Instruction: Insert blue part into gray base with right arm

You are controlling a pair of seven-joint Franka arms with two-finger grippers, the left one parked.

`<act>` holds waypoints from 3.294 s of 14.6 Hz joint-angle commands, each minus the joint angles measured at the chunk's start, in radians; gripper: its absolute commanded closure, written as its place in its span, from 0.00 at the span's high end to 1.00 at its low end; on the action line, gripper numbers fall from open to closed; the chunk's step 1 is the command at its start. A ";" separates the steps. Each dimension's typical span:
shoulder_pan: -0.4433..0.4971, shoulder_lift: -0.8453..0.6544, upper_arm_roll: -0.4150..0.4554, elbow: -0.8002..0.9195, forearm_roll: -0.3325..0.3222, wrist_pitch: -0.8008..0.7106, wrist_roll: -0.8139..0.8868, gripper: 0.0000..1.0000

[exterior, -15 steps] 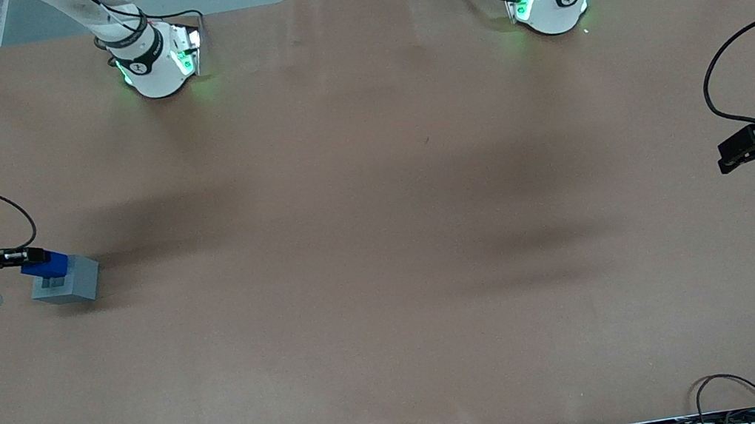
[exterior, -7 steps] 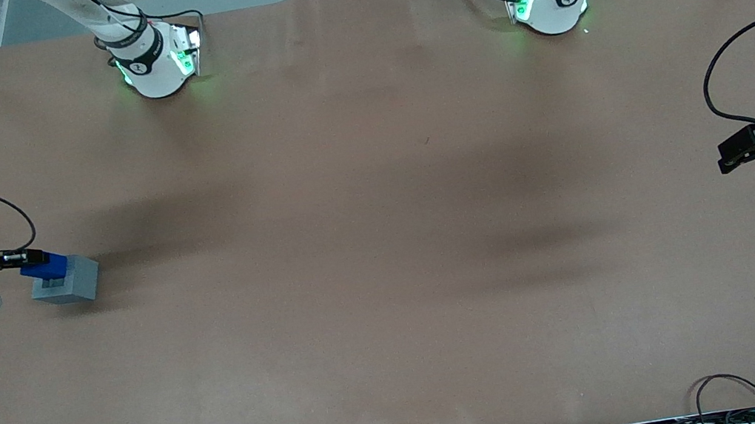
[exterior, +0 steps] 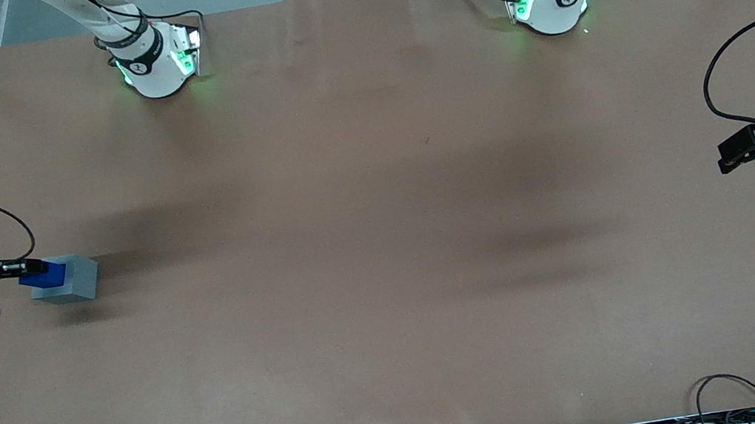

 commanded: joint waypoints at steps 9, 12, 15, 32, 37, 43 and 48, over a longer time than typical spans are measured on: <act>-0.011 -0.004 0.013 0.021 -0.007 -0.021 -0.010 1.00; -0.007 -0.062 0.017 0.029 -0.007 -0.068 -0.008 1.00; 0.009 -0.113 0.023 0.101 0.004 -0.218 0.002 1.00; 0.259 -0.532 0.023 0.098 0.007 -0.407 0.244 1.00; 0.265 -0.650 0.023 0.000 0.007 -0.403 0.240 1.00; 0.274 -0.645 0.029 0.039 0.008 -0.412 0.240 1.00; 0.300 -0.609 0.030 0.095 0.007 -0.410 0.248 1.00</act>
